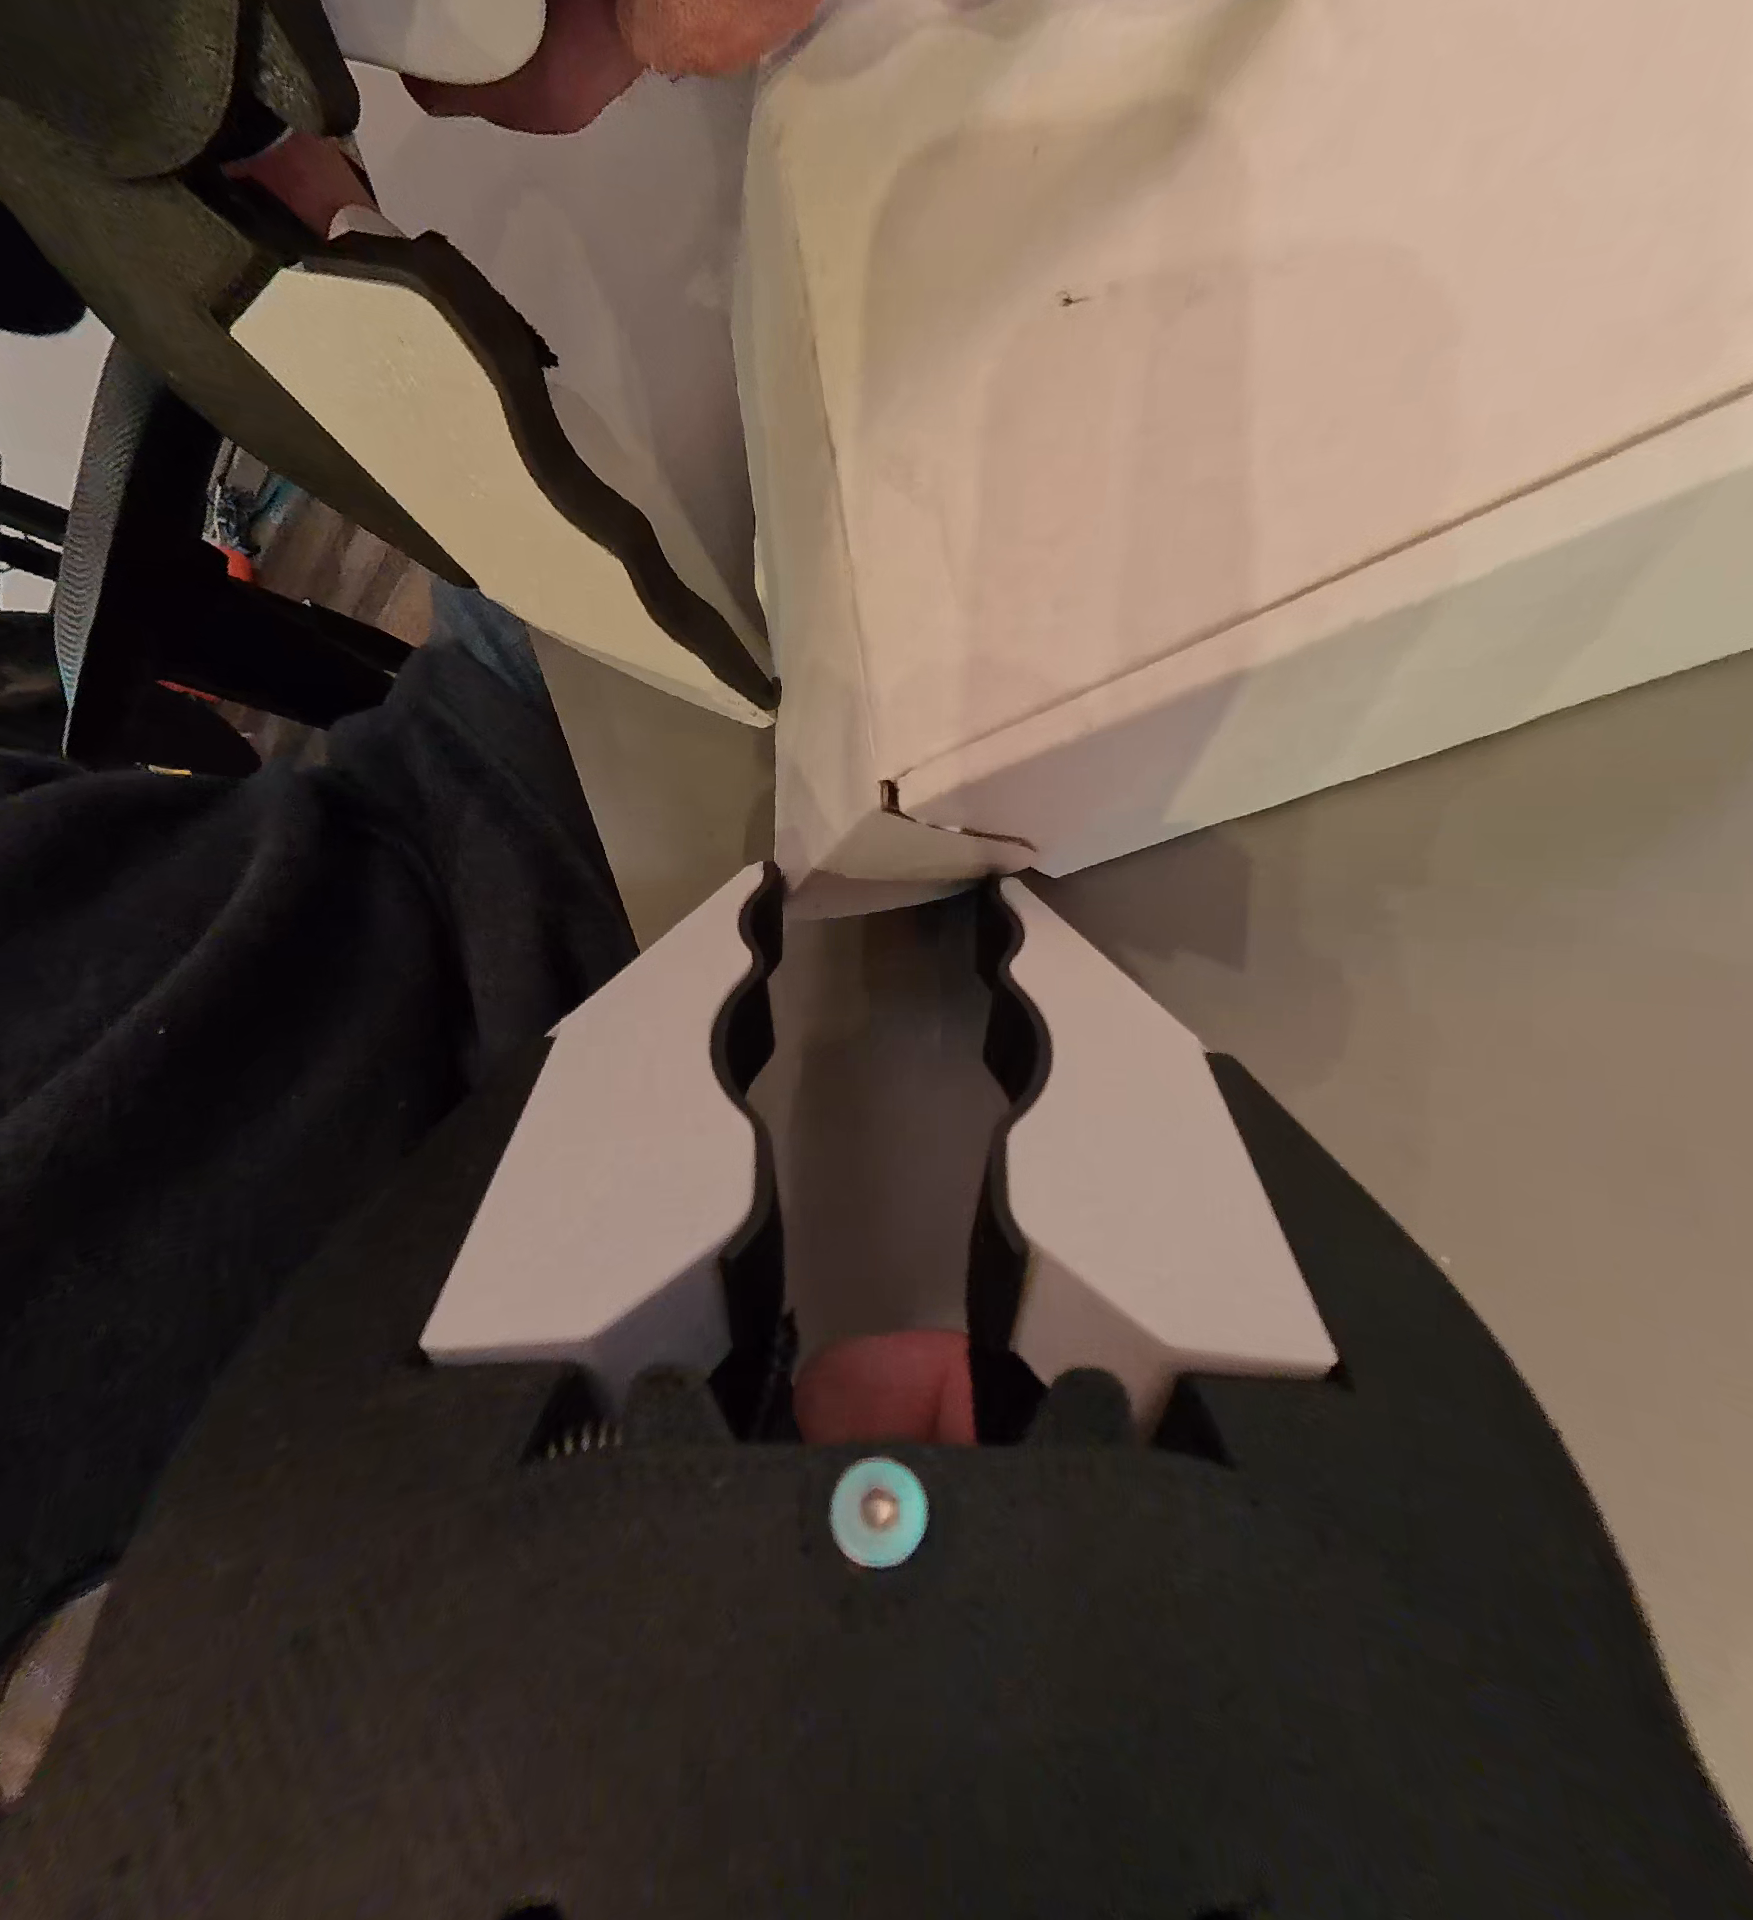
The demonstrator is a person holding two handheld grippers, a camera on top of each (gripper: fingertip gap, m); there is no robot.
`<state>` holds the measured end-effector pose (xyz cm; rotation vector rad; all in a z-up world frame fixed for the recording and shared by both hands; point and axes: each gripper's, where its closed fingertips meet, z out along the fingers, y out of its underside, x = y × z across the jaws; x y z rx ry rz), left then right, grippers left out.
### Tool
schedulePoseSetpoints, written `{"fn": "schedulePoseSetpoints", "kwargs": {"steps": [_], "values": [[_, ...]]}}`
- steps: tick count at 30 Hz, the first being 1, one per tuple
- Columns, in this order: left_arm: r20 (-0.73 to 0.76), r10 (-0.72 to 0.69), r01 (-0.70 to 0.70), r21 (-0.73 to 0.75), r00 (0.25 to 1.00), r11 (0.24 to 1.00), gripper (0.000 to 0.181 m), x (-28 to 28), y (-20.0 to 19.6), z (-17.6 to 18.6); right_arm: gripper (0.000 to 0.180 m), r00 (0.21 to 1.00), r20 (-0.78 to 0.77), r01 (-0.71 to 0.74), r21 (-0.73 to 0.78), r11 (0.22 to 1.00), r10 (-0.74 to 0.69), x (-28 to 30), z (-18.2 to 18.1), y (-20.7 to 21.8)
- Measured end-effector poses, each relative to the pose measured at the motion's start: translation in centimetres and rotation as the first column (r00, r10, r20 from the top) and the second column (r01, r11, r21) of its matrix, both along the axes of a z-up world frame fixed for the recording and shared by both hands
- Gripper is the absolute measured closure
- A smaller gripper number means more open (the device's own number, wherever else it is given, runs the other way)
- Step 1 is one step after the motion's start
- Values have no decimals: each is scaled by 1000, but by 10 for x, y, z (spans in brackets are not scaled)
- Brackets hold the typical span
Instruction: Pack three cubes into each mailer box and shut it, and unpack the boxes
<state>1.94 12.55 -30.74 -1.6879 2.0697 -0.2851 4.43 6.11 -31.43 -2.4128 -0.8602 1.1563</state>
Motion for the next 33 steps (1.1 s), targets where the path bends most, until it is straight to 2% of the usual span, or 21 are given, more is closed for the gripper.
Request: {"fn": "schedulePoseSetpoints", "kwargs": {"steps": [13, 16, 18, 19, 23, 27, 33], "values": [[-57, -34, 34, 1, 998, 999, 56, -3, -1, -2, 143, 1000, -12, -8, -2, 1000, 8, -7, 1, -2], [-87, -57, 54, -32, 995, 998, 39, -6, -7, -5, 142, 998, -51, -22, -26, 999, 20, -14, 4, -6], [-112, -70, 68, -20, 991, 997, 34, -7, -8, -7, 151, 998, -50, -41, -15, 999, 40, -19, 5, -9], [-110, -69, 67, -26, 991, 997, 34, -7, -8, -7, 160, 997, -63, -51, -16, 999, 50, -22, 7, -11], [-113, -69, 66, -23, 991, 998, 38, -7, -6, -6, 153, 999, -48, -22, -6, 1000, 22, -18, 5, -6], [-108, -63, 63, -3, 992, 998, 42, -6, -3, -6, 153, 999, -36, 22, 31, 999, -21, -11, 8, 2], [-118, -62, 63, 4, 991, 998, 41, -6, -4, -6, 157, 1000, -31, 1, 60, 998, 1, -16, 7, 1]]}}
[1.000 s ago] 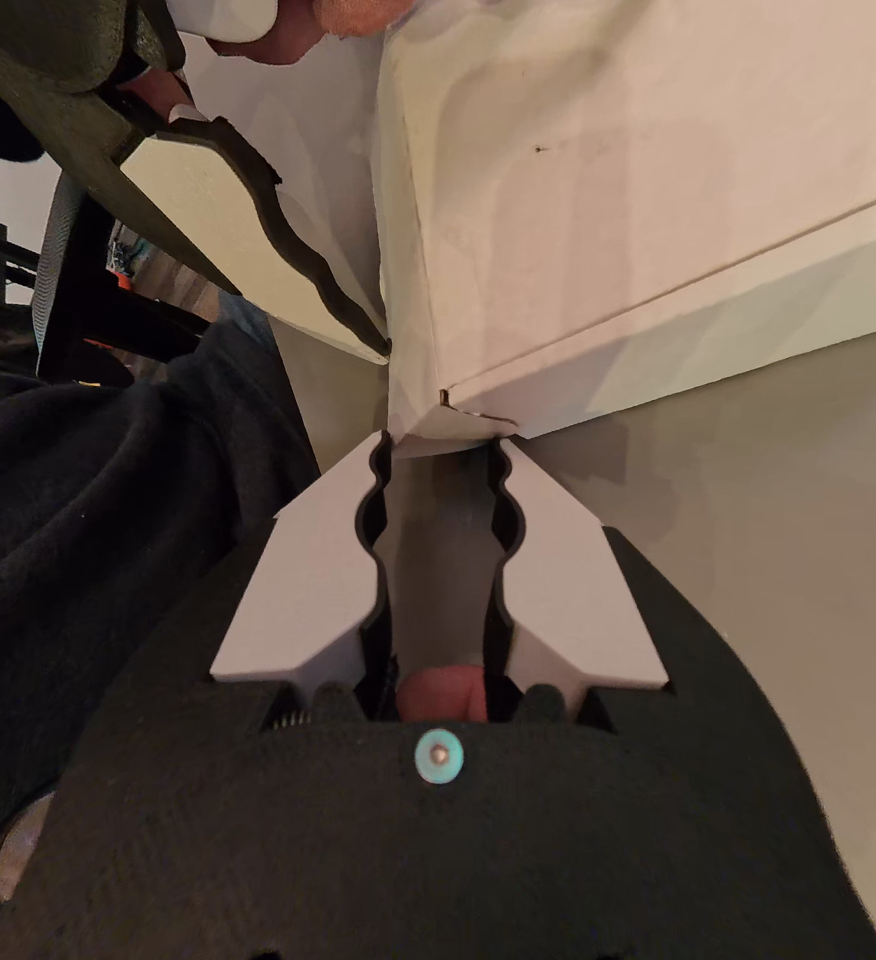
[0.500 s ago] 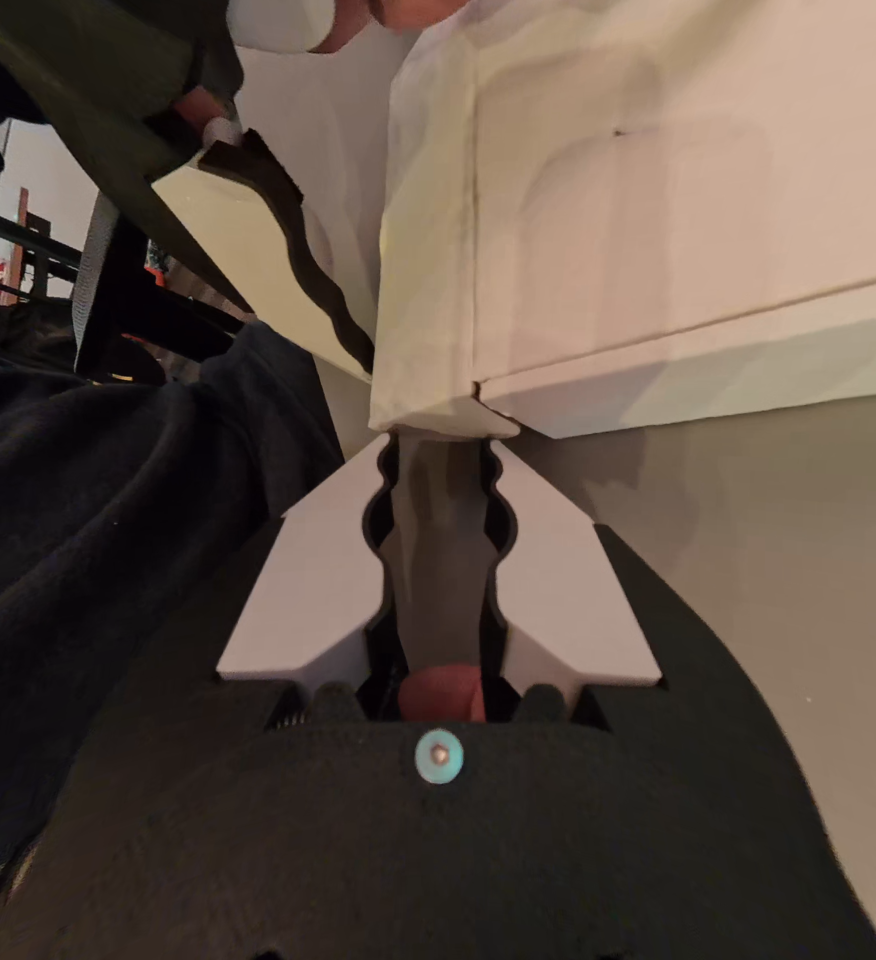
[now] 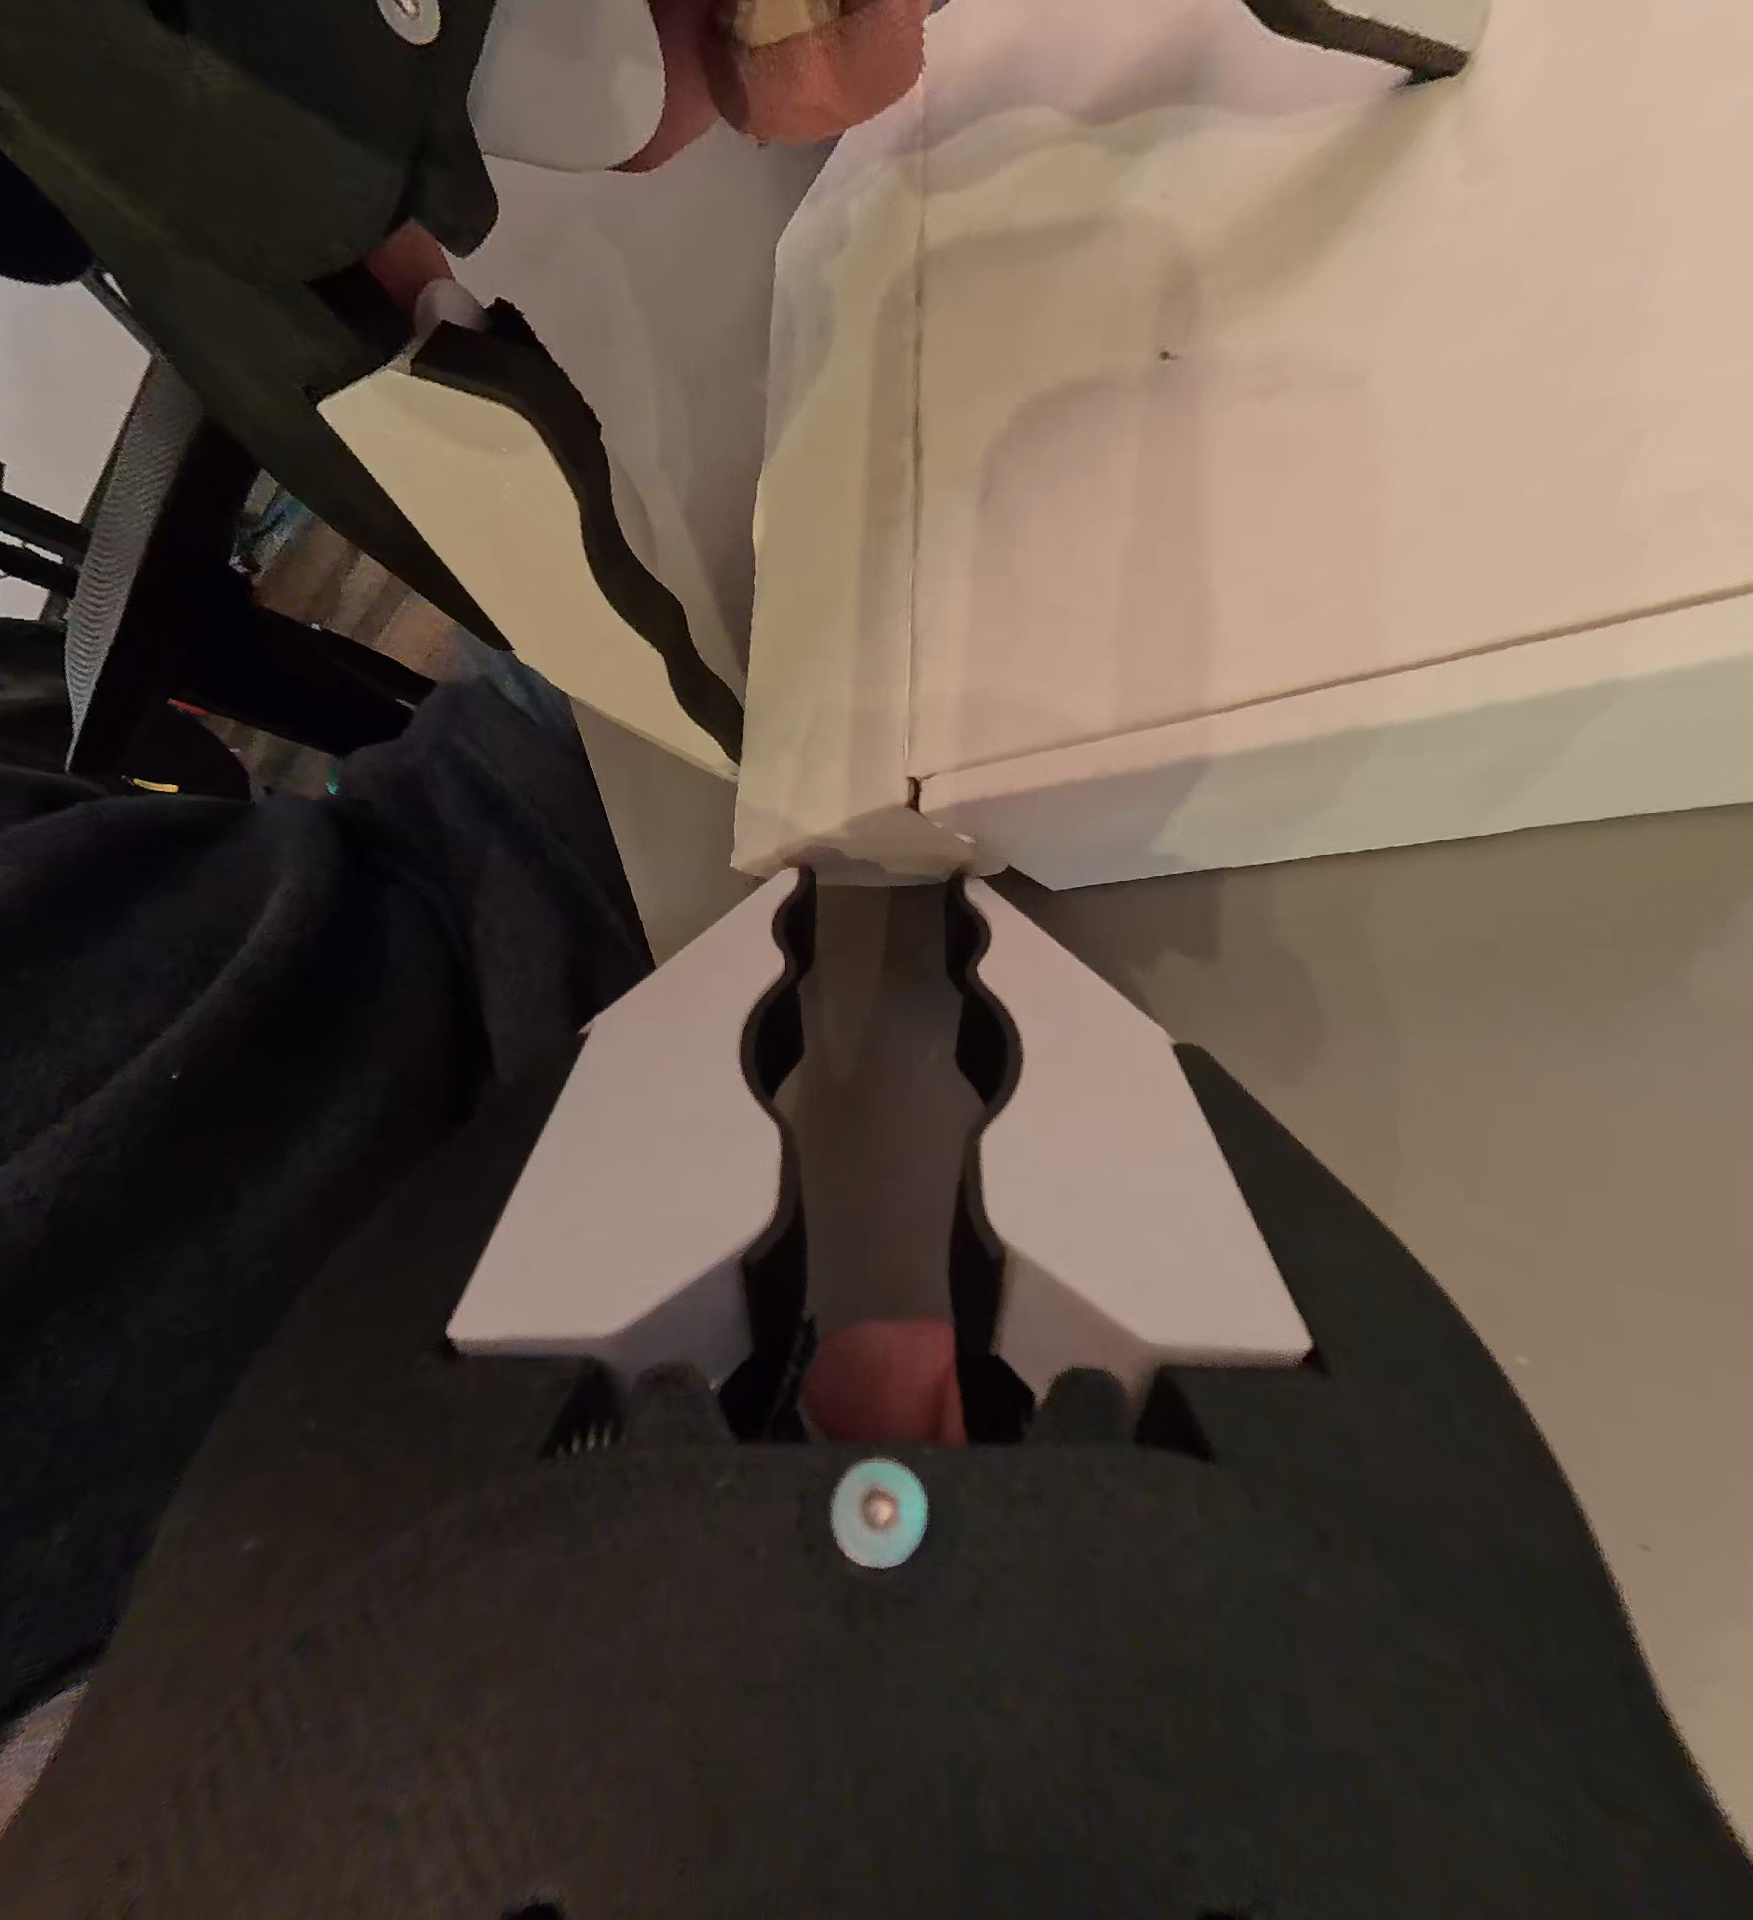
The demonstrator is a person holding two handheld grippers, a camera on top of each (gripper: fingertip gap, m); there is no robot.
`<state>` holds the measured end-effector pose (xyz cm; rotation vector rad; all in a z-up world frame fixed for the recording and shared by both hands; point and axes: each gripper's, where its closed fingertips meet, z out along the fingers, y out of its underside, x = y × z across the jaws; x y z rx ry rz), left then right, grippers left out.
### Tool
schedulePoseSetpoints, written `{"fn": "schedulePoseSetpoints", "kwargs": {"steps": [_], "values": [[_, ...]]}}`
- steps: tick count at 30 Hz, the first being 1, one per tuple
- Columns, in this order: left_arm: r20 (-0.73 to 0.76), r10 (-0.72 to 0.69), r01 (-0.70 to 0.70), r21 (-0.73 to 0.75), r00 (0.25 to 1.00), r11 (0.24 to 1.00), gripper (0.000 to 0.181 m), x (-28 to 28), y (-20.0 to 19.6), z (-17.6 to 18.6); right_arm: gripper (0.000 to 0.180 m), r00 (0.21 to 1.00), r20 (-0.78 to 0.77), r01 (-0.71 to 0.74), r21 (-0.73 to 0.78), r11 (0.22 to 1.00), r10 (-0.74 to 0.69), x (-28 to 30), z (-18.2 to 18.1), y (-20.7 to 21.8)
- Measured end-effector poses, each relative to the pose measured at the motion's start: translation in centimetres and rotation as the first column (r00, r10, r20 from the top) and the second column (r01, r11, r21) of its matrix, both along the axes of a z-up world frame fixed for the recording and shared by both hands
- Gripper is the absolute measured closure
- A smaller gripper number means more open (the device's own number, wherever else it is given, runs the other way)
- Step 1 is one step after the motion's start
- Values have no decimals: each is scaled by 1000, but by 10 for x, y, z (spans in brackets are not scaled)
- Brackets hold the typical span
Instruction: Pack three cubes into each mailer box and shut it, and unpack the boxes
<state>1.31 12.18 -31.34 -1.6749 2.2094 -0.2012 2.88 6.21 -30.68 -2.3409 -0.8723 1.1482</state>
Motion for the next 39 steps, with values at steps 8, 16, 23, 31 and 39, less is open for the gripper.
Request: {"fn": "schedulePoseSetpoints", "kwargs": {"steps": [8, 16, 23, 31, 39], "values": [[-5, 0, 0, -6, 1000, 1000, 40, 0, 0, -1, 159, 999, 8, -40, 52, 998, 40, -5, 4, 0], [-8, 0, 1, 39, 1000, 999, 47, 0, 4, -1, 156, 993, 114, -38, 120, 992, 24, 8, 5, -1], [7, 39, -39, 28, 999, 999, 46, 4, 3, 1, 130, 953, 282, -9, 401, 916, -114, 20, 33, 21], [57, 78, -78, -6, 995, 997, 50, 5, 6, 5, 118, 904, 417, -197, 595, 780, -90, 18, 18, 44], [174, 211, -211, -20, 962, 977, 60, -24, 29, 43, 119, 905, 422, -236, 615, 753, -60, 19, 17, 48]]}}
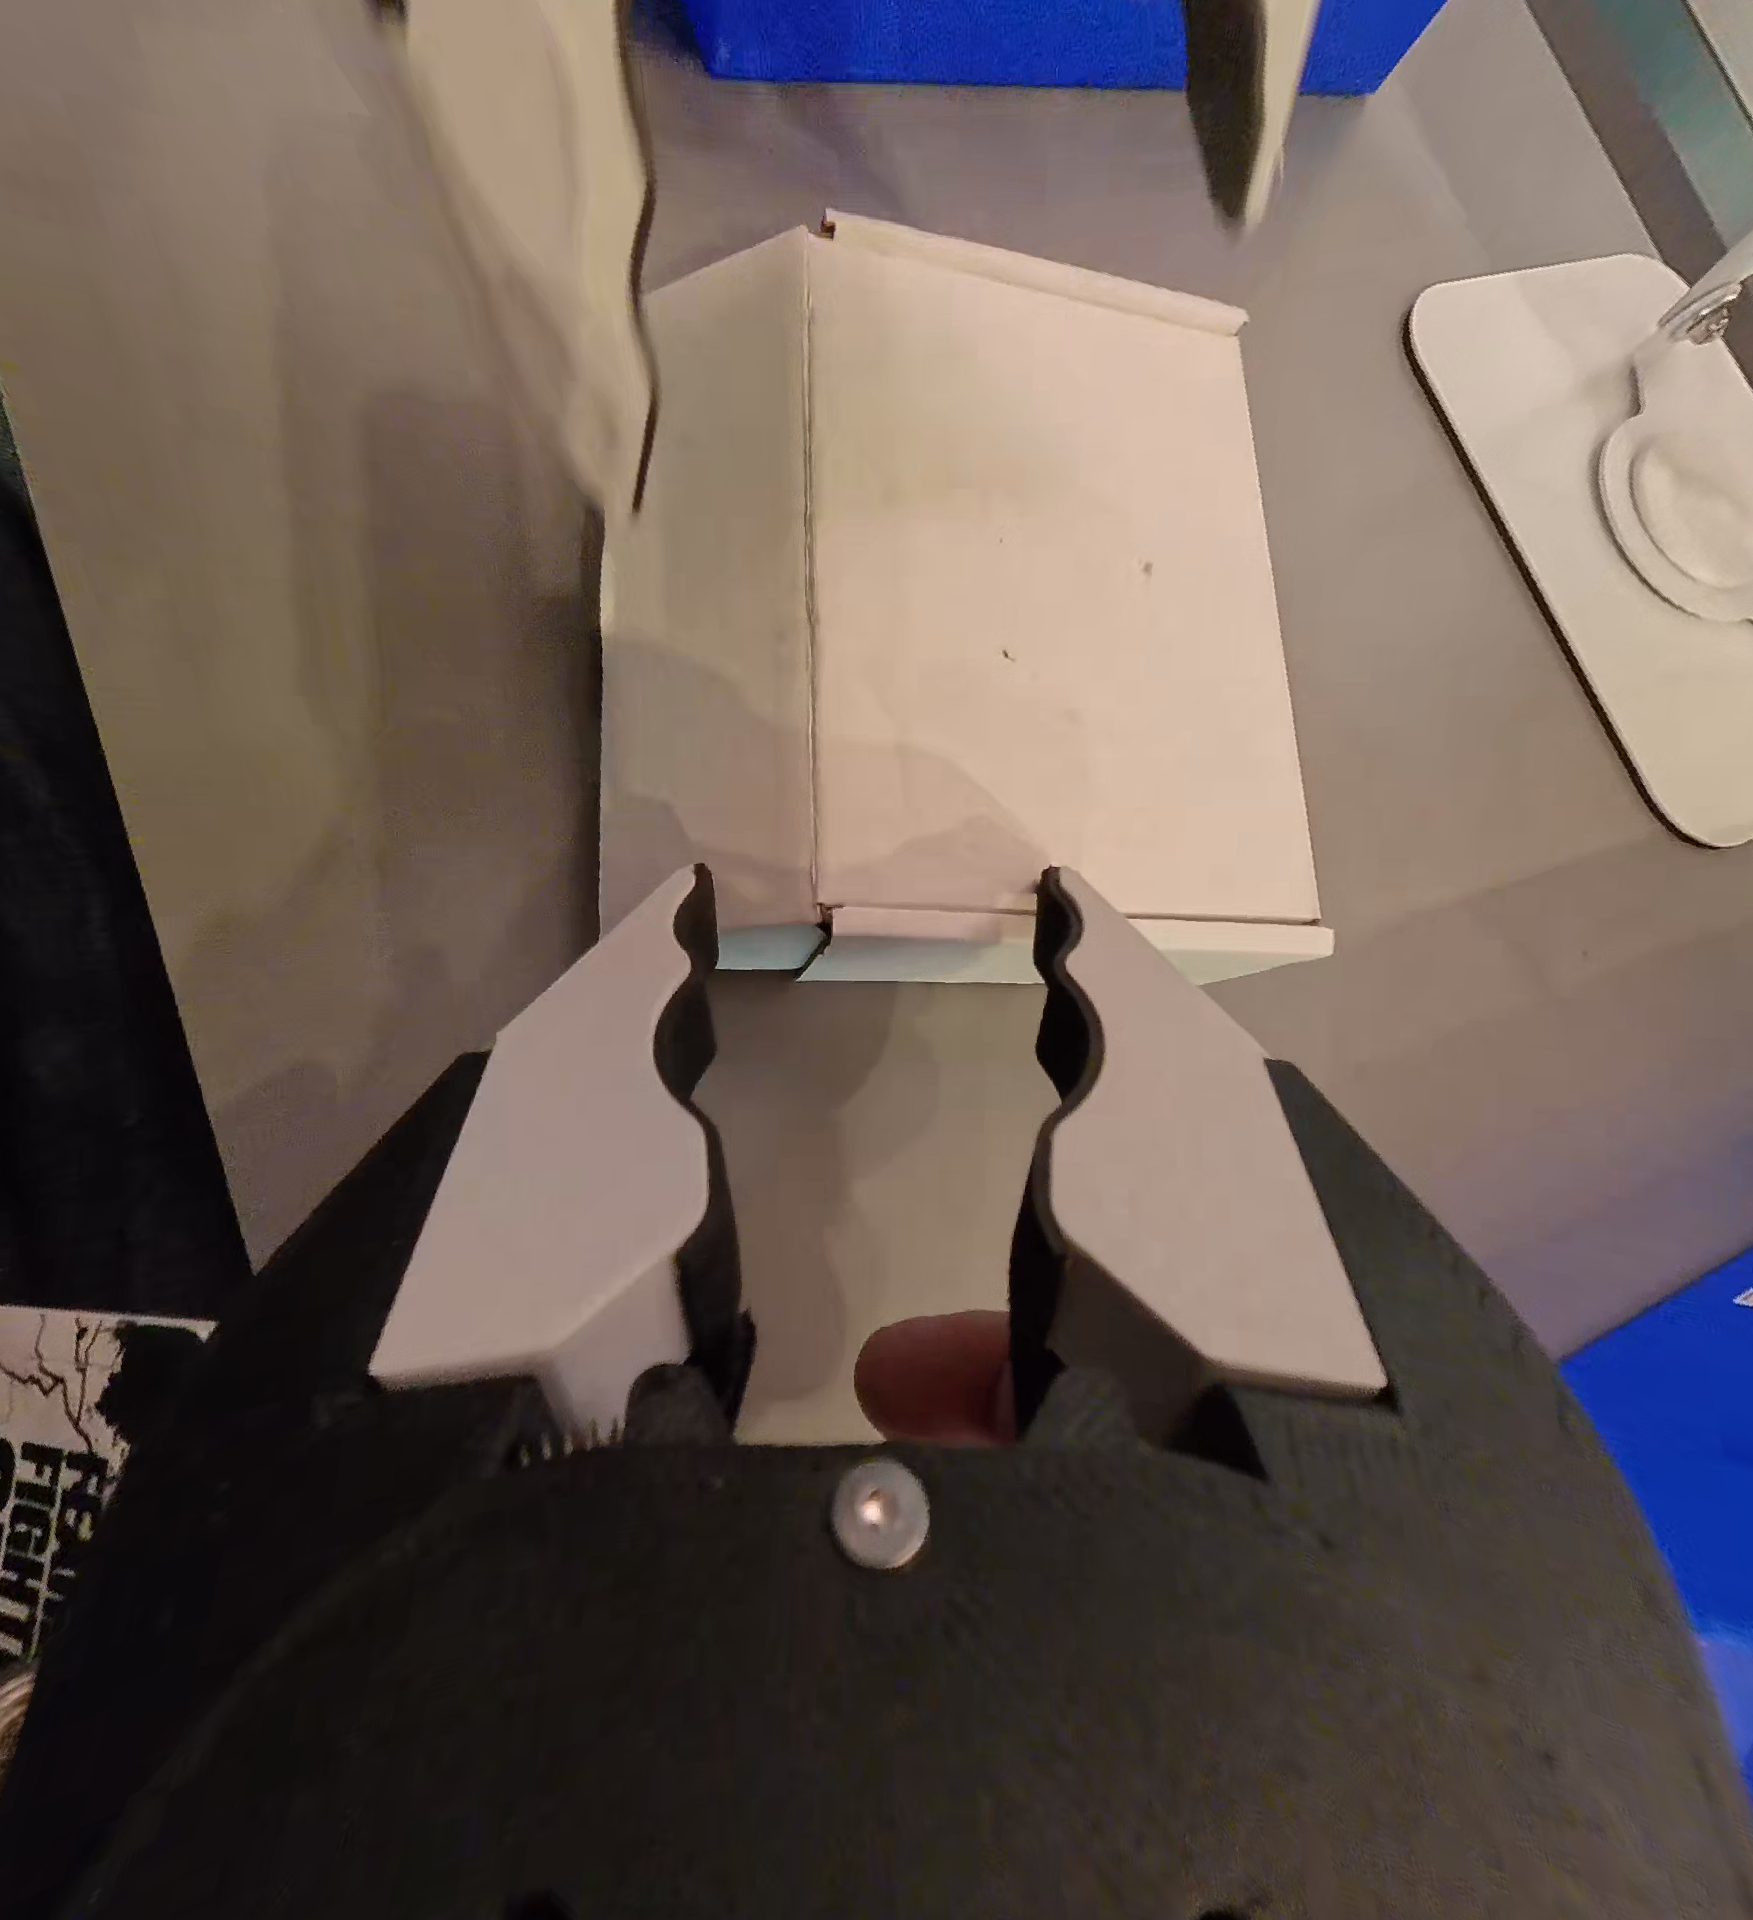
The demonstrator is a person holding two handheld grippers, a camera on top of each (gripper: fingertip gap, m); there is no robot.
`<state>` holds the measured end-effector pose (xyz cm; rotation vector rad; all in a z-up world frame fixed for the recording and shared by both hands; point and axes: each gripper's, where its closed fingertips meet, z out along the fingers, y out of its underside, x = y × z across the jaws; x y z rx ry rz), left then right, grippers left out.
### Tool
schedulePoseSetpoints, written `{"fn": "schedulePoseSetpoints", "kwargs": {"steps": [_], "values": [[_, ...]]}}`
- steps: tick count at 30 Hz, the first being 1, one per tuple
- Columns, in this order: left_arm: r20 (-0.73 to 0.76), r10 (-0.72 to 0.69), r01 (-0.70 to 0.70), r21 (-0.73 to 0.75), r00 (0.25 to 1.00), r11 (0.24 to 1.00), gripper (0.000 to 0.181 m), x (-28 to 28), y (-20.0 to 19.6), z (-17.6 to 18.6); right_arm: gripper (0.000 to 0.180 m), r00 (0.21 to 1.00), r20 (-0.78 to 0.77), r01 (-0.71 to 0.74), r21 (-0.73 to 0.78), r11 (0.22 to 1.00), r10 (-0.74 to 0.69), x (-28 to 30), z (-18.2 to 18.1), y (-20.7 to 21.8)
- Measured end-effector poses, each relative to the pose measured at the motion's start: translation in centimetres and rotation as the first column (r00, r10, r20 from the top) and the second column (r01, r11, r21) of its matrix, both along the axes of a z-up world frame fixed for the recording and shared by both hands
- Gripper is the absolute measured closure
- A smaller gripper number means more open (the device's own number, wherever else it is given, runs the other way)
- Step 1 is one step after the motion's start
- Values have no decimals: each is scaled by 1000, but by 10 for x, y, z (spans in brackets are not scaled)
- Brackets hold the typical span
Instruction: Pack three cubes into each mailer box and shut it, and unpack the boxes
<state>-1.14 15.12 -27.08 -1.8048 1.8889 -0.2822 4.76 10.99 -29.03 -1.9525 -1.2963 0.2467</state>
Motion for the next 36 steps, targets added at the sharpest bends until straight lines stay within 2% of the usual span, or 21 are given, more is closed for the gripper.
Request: {"fn": "schedulePoseSetpoints", "kwargs": {"steps": [3, 8, 10, 16, 26, 29, 32, 36], "values": [[25, 186, -186, -16, 982, 982, 71, -44, 15, 9, 119, 1000, -10, -10, -4, 1000, 10, 0, 0, 0], [66, 417, -402, -165, 906, 900, 99, -88, -1, -13, 120, 1000, -10, -14, -13, 1000, 14, 1, 0, 0], [88, 432, -404, -231, 897, 885, 105, -86, -11, -23, 120, 1000, -10, -17, -19, 1000, 17, 1, 0, 0], [158, 421, -367, -287, 893, 885, 128, -61, -18, -42, 121, 1000, -6, -20, -31, 999, 19, 1, 0, 0], [227, 419, -378, -203, 879, 903, 129, -61, -4, -45, 126, 1000, 22, -14, -25, 1000, 15, 2, 0, 4], [232, 395, -378, -117, 889, 919, 115, -63, 6, -45, 127, 999, 39, -16, -21, 1000, 16, 3, 0, 4], [241, 398, -375, -138, 885, 917, 102, -63, 12, -46, 127, 999, 39, -15, -18, 1000, 16, 3, 0, 4], [250, 326, -323, -52, 912, 945, 111, -50, 18, -48, 131, 998, 63, -30, 5, 1000, 29, 4, -1, 6]]}}
